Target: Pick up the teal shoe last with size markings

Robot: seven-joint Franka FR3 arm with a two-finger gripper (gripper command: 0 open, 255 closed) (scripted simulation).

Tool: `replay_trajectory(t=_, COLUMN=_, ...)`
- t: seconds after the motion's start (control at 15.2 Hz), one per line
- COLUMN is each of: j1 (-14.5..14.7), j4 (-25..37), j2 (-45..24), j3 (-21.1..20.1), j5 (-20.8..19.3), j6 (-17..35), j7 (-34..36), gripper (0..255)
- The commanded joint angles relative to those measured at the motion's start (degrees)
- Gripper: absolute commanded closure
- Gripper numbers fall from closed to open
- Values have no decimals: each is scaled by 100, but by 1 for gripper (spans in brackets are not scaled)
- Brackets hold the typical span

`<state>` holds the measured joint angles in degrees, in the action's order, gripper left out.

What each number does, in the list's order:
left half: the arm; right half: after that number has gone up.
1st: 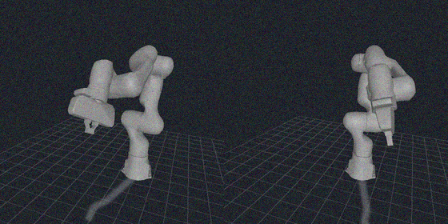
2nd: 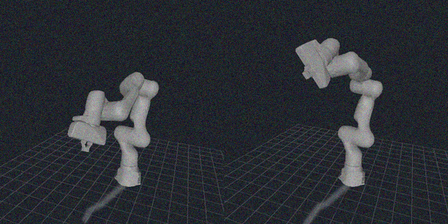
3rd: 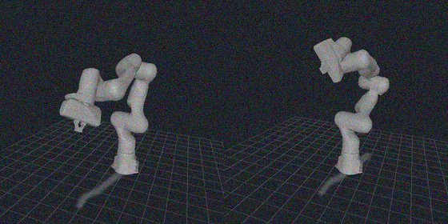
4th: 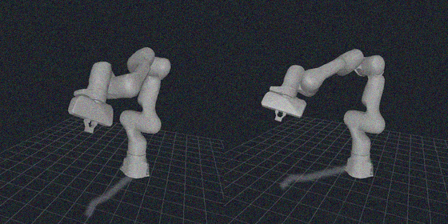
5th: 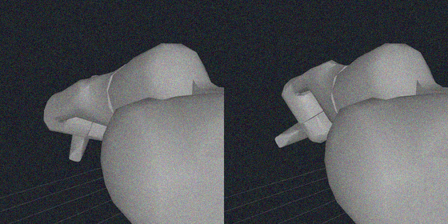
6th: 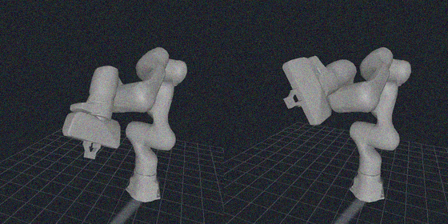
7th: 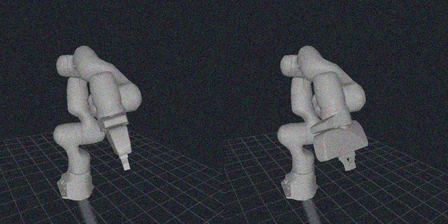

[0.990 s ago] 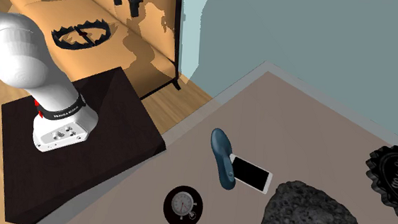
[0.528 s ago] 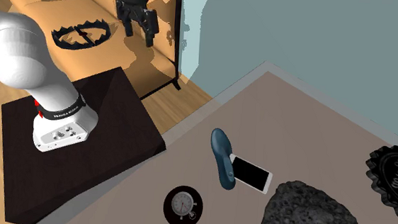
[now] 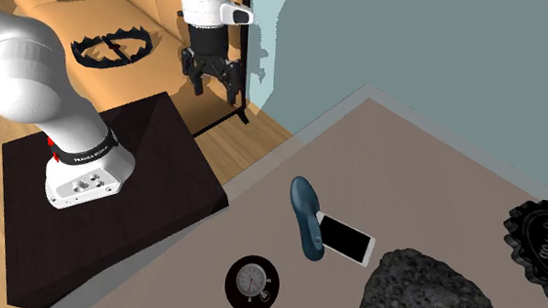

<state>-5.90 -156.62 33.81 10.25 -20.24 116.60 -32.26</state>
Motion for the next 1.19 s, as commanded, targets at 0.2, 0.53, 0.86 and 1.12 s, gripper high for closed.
replay_trajectory(t=0.2, j1=-283, j4=-37, j2=-878, j3=387, j5=-783, j6=1053, j7=-519, gripper=0)
replay_trajectory(t=0.53, j1=-561, j4=222, j2=-1993, j3=729, j5=-1543, j6=2099, j7=-892, gripper=0)
replay_trajectory(t=0.86, j1=-803, j4=737, j2=-3207, j3=994, j5=-2234, j6=3042, j7=-1137, gripper=0)
replay_trajectory(t=1.12, j1=-967, j4=1307, j2=-4183, j3=1151, j5=-2706, j6=3680, j7=-1277, gripper=0)
